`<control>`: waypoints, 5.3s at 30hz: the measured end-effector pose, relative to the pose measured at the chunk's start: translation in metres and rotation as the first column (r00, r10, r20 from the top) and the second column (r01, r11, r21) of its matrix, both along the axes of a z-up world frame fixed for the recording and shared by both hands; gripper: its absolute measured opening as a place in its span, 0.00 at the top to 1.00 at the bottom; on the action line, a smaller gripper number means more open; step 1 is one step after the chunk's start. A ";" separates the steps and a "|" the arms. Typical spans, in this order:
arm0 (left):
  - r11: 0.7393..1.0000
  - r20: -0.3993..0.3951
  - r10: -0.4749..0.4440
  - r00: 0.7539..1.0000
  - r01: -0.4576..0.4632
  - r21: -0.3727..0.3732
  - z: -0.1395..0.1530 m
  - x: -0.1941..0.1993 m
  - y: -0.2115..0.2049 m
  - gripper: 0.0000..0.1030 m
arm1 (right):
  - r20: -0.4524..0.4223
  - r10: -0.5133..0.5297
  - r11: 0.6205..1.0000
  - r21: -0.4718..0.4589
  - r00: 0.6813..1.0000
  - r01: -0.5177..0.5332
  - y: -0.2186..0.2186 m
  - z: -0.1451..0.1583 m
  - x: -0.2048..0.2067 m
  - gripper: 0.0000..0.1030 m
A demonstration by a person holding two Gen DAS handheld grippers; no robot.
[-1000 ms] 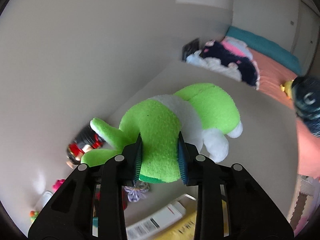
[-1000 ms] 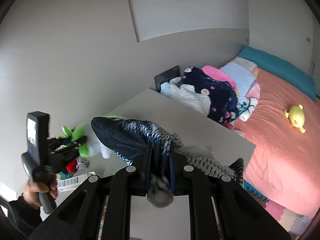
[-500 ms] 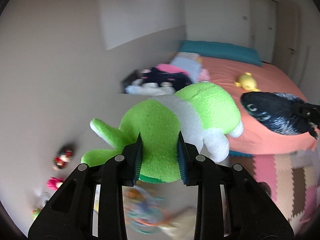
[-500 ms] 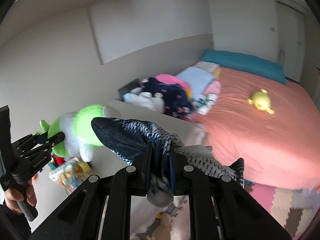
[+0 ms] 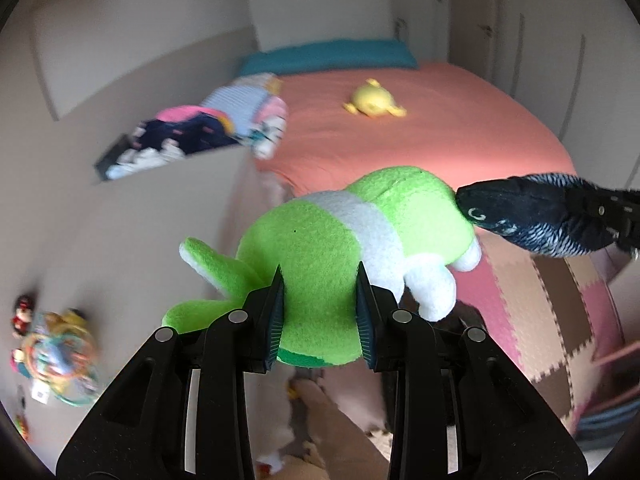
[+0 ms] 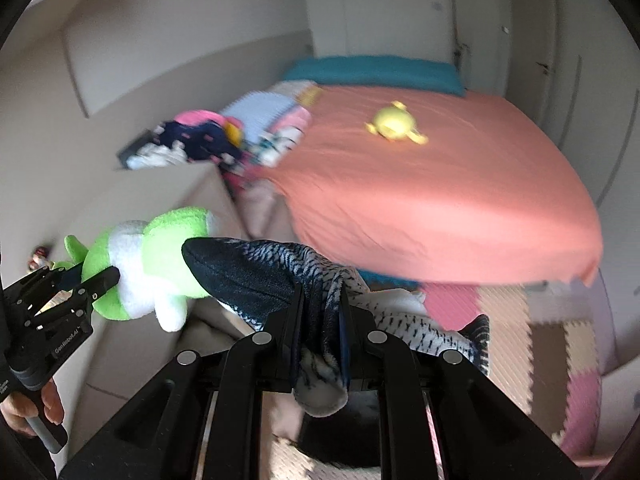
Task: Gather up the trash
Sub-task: 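Carry the frog and fish to the black trash bag and release both, then return to the table and grasp the colourful ring rattle with the right tool, then grasp the yellow snack wrapper with the left tool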
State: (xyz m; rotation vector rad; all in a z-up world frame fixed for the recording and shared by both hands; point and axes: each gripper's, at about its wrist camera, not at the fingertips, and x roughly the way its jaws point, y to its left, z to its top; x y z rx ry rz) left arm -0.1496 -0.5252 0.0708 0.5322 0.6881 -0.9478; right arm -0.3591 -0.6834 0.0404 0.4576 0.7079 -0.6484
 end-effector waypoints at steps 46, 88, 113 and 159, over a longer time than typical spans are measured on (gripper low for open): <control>0.985 -0.162 -0.120 0.979 0.138 0.106 -0.074 -0.073 -0.014 0.06 | -0.058 -0.007 1.000 0.030 0.998 0.008 0.004 -0.044 0.013 0.20; 0.761 -0.167 0.635 0.755 -0.648 -0.033 0.001 0.186 0.378 0.06 | -0.032 0.689 0.723 0.086 0.724 -0.685 0.294 0.039 0.371 0.33; 0.852 -0.141 0.518 0.844 -0.523 0.002 -0.020 0.204 0.332 0.06 | 0.121 0.771 0.612 0.127 0.625 -0.780 0.296 0.082 0.376 0.95; 0.965 -0.077 0.256 0.964 -0.260 -0.045 0.032 0.129 0.161 0.76 | 0.182 0.442 0.877 0.119 0.879 -0.465 0.090 0.085 0.196 0.95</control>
